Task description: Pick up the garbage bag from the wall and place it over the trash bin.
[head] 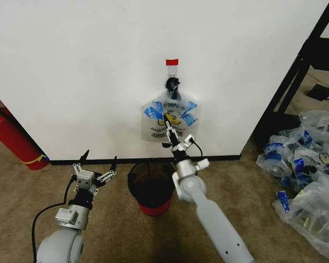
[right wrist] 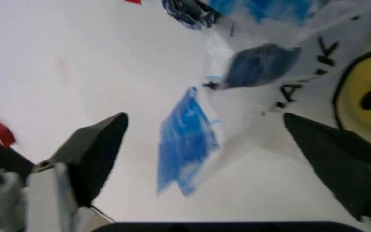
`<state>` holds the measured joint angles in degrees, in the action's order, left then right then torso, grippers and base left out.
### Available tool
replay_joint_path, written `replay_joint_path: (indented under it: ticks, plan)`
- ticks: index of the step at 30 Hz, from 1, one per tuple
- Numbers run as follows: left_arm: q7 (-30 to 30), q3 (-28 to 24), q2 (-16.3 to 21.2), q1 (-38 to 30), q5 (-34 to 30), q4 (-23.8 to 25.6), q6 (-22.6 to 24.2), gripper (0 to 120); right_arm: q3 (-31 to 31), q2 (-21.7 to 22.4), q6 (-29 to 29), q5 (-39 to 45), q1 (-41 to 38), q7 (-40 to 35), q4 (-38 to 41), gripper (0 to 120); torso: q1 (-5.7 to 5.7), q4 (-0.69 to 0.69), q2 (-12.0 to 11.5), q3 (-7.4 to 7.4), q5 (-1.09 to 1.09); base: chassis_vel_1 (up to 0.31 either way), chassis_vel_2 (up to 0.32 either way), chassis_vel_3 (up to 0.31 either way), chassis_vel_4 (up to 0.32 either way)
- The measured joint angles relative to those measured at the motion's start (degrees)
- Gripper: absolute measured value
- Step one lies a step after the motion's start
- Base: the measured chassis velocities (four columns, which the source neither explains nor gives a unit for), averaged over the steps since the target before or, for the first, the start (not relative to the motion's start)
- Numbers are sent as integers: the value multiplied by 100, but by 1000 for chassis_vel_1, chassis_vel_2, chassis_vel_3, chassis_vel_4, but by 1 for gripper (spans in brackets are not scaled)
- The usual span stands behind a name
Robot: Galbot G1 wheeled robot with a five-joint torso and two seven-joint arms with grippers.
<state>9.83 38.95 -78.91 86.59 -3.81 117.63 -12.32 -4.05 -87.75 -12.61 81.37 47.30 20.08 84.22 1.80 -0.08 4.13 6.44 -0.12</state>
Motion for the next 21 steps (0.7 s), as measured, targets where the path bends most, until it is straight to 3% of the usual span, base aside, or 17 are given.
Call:
replay_joint_path:
  ticks: [11, 18, 21]
  plan:
    - [-1, -69, -68, 28, 93, -37, -44, 100, -339, -238, 38, 136, 130, -283, 216, 100, -1, -2, 0, 0, 1, 0, 0, 0, 0]
    - [4, -111, -90, 41, 131, -37, -55, 100, -469, -447, 53, 105, -105, -402, -63, 100, -1, 0, 0, 0, 0, 0, 0, 0, 0]
    - [2, -84, -79, 47, 116, -39, -64, 100, -471, -451, 52, 51, -165, -424, -130, 92, -1, -1, 0, 0, 1, 0, 0, 0, 0]
